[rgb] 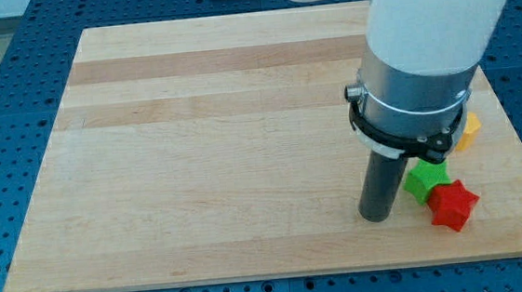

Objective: Place the stars in a vertical line with a group of blocks

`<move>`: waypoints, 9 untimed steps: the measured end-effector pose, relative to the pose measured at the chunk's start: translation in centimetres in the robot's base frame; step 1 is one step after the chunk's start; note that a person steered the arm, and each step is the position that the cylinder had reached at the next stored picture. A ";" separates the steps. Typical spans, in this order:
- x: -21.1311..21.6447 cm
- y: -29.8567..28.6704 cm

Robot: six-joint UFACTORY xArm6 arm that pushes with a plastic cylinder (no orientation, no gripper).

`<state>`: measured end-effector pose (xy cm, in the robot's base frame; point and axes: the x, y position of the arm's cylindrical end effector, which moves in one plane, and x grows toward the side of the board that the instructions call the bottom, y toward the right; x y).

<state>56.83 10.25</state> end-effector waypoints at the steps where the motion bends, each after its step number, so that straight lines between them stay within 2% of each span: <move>1: -0.6 0.4; 6: -2.4 8.4; 8: -2.5 8.8; 9: -2.5 7.2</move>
<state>54.37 17.49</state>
